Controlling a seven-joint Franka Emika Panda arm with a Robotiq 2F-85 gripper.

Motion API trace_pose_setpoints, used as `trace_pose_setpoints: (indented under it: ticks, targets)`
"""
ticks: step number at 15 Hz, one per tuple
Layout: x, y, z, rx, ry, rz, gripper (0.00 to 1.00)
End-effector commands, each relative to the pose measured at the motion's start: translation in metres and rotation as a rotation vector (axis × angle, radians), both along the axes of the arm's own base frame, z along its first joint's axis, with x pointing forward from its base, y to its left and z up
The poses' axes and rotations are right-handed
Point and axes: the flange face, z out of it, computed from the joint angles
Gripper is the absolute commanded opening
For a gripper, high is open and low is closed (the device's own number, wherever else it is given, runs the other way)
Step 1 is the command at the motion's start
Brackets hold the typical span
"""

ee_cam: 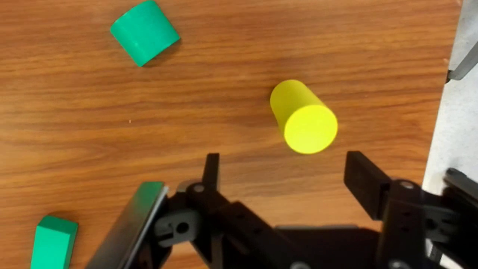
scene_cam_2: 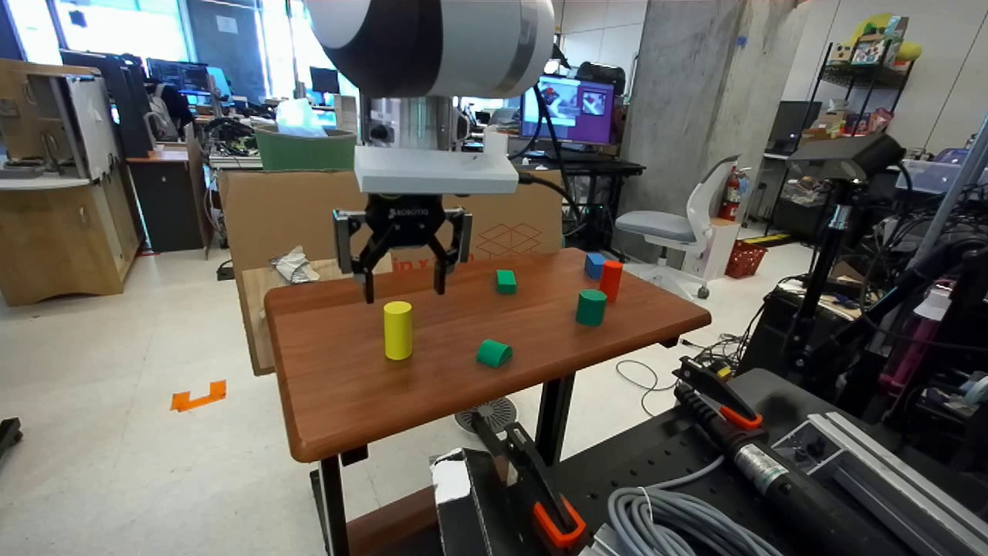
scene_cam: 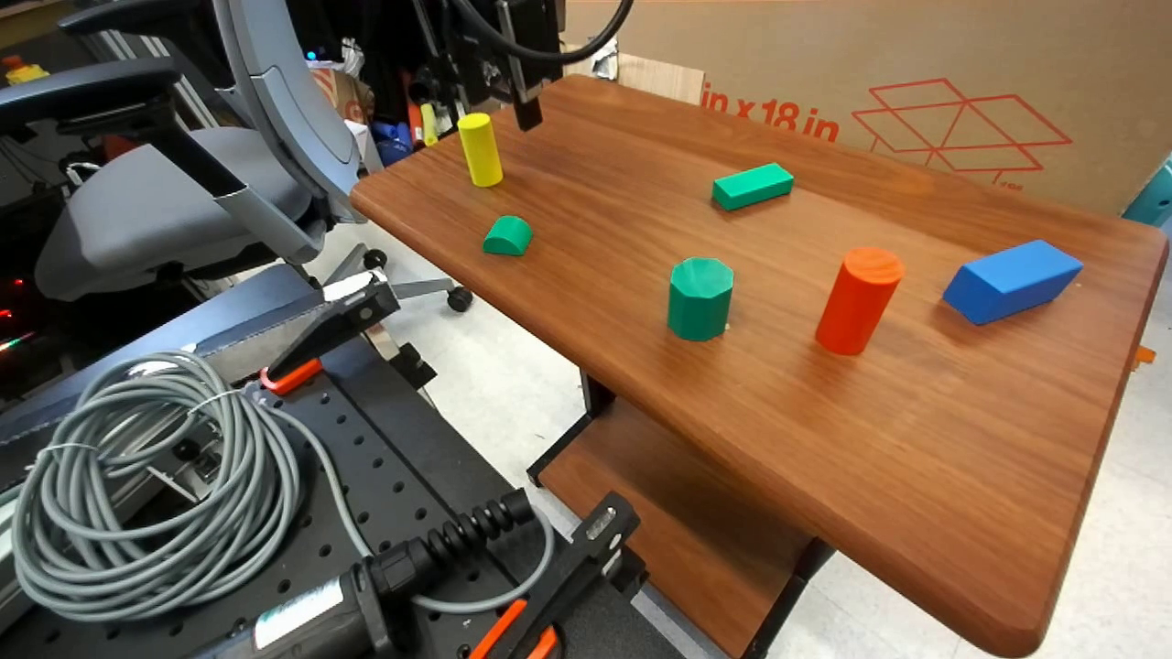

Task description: Move the yellow cylinder to the left

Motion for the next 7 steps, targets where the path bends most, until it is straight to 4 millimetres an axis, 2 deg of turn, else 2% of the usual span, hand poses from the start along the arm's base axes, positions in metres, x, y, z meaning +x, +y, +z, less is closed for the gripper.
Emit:
trace_pose_setpoints:
  ticks: [1, 4, 5, 7]
  targets:
    - [-0.007, -0.03, 0.049, 0.013, -0.042, -0.048, 1.0]
    - [-0.018, -0.067, 0.078, -0.009, 0.039, -0.035, 1.0]
    - [-0.001, -0.046, 0.057, -0.005, -0.013, -0.054, 1.0]
    - [-0.008, -0.066, 0.073, -0.016, 0.019, -0.049, 1.0]
